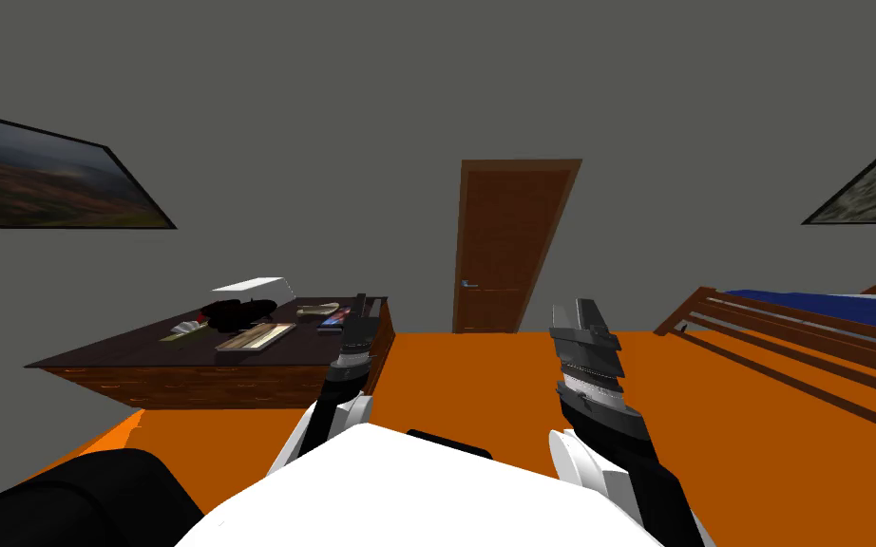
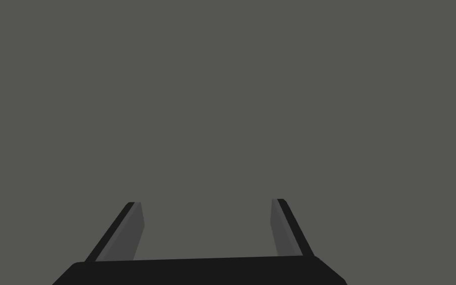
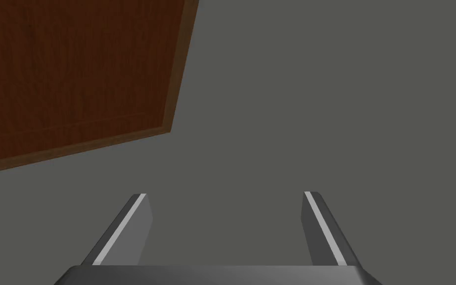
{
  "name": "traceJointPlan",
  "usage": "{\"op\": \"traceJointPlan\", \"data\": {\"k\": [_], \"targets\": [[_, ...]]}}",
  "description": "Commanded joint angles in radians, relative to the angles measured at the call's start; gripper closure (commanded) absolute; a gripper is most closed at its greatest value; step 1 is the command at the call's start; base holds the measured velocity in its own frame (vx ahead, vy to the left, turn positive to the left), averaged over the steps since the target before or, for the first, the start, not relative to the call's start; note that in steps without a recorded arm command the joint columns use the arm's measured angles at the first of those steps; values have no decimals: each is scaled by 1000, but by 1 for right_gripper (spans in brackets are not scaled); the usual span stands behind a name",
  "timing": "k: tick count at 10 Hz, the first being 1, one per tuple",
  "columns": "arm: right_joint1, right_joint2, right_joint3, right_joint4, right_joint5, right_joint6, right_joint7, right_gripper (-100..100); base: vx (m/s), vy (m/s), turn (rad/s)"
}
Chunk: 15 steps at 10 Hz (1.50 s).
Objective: Pull the door open
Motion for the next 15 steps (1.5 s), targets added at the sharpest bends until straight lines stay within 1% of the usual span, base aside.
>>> {"op": "traceJointPlan", "data": {"k": [1,4,5,7,8,9,12,15], "targets": [[-9,-10,-10,37,12,-11,-16,-100,91,3,26],[-22,-21,-24,86,27,-26,-37,-100,151,14,25],[-31,-28,-34,120,38,-36,-51,-100,132,30,23],[-40,-35,-43,154,49,-46,-66,-100,129,17,26],[-50,-42,-55,196,62,-59,-83,-100,116,-1,33],[-50,-42,-55,196,62,-59,-83,-100,92,4,21],[-67,-54,-73,261,82,-78,-111,-100,85,16,21],[-86,-65,-94,336,106,-101,-143,-100,101,14,29]]}}
